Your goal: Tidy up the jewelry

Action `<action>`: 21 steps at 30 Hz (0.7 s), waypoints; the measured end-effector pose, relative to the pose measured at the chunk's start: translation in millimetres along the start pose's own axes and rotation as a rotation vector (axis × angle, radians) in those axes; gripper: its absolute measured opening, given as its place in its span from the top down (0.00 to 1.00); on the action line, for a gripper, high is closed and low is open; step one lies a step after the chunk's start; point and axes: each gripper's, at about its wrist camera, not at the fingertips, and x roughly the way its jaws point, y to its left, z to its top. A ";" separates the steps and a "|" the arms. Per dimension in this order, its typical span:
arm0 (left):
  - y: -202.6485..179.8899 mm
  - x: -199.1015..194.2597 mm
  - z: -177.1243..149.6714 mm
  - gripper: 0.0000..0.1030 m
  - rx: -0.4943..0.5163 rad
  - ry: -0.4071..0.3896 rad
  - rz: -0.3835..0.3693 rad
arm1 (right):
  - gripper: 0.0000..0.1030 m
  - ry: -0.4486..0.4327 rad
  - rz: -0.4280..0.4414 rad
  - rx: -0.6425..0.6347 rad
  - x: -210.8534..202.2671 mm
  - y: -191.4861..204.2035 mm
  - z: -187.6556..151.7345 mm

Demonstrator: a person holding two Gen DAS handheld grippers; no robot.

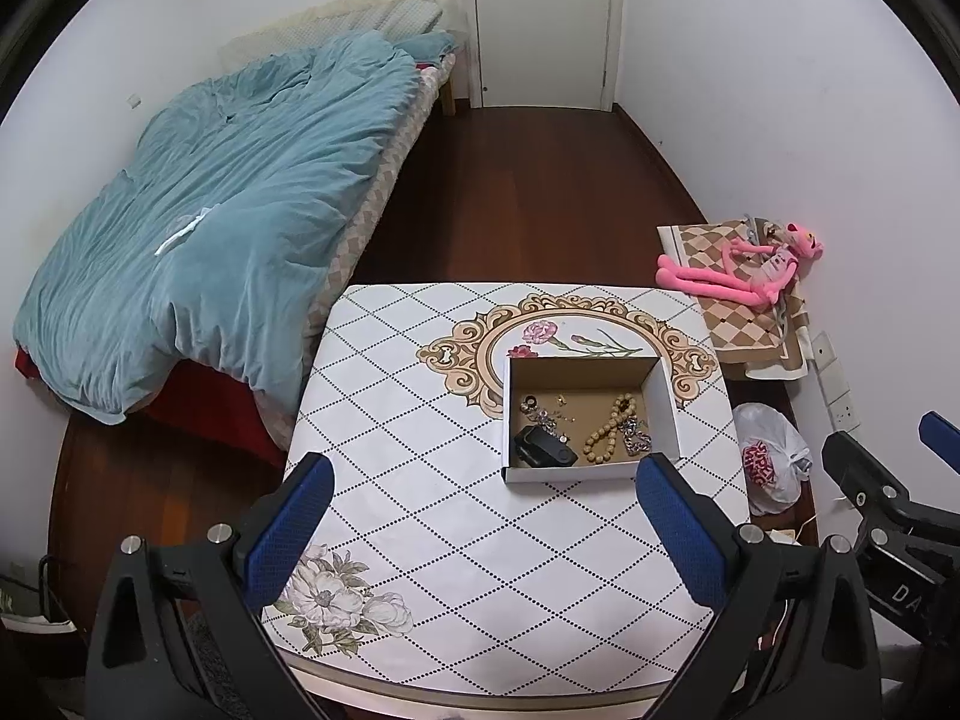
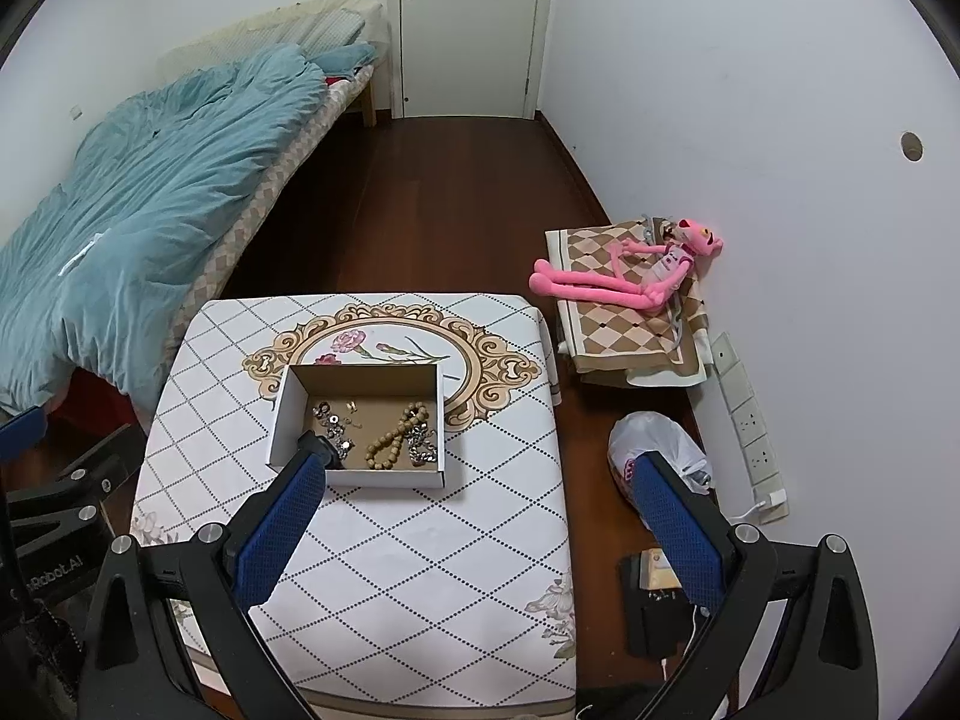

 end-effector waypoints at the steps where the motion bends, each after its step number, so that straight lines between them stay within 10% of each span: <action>1: 0.8 0.7 -0.6 0.00 0.000 0.000 0.000 | 0.00 0.002 0.002 0.000 0.7 0.0 -0.3; 21: 2.4 3.1 -3.8 0.00 0.002 0.004 0.003 | 0.00 0.010 0.006 -0.009 1.6 3.9 -4.4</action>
